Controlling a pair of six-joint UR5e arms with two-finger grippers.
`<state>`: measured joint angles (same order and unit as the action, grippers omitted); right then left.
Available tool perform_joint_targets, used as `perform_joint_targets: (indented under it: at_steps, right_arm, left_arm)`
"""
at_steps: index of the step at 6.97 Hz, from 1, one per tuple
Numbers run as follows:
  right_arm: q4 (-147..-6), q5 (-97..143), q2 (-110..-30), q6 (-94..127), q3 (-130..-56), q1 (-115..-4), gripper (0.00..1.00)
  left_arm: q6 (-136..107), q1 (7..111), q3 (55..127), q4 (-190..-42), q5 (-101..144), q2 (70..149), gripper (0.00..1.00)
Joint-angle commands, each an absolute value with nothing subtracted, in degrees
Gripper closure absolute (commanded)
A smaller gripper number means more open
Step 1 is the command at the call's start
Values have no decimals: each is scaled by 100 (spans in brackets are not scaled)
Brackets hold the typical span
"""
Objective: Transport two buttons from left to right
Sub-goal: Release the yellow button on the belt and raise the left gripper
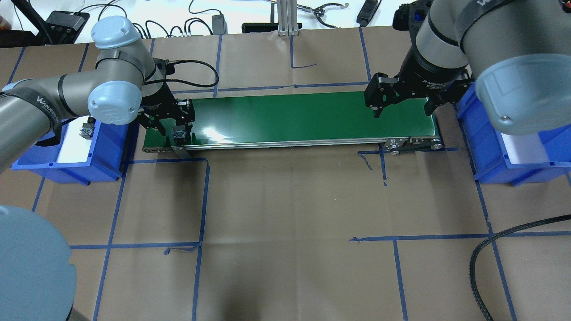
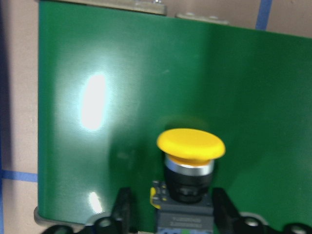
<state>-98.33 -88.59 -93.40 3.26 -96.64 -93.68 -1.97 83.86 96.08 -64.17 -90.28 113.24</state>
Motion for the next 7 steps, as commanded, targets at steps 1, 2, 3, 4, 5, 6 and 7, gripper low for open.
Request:
perform_joint_targets:
  at_steps: [1,2,3,4,5,6,7]
  right_arm:
    - [-9817,-8859,-9325,325,-9668,-9369,0]
    - [-9817,-8859,-9325,316,-9668,-9369,0]
    - [-9817,-8868,-9325,316,-9668,-9360,0]
    - [-9817,-8859,-9325,308,-9668,-9360,0]
    - [-9817,-8868,-9325,308,-9677,-9360,0]
    - [-9809,-8868,-9316,316,-9677,-9369,0]
    - [-9800,-8877,-9316,316,-9677,-9360,0]
  left_arm:
    - [-194,8393,9327,-6555,-9018,11111,0]
    - [-193,8394,8995,-7044,-9009,11022,0]
    - [-185,8394,8460,-7797,-9009,10917,0]
    - [-150,8376,7907,-8483,-9009,10907,0]
    - [-106,8332,7405,-9004,-9017,10951,0]
    - [51,8306,7174,-9165,-9026,10977,0]
    - [201,8245,7154,-9184,-9052,10934,0]
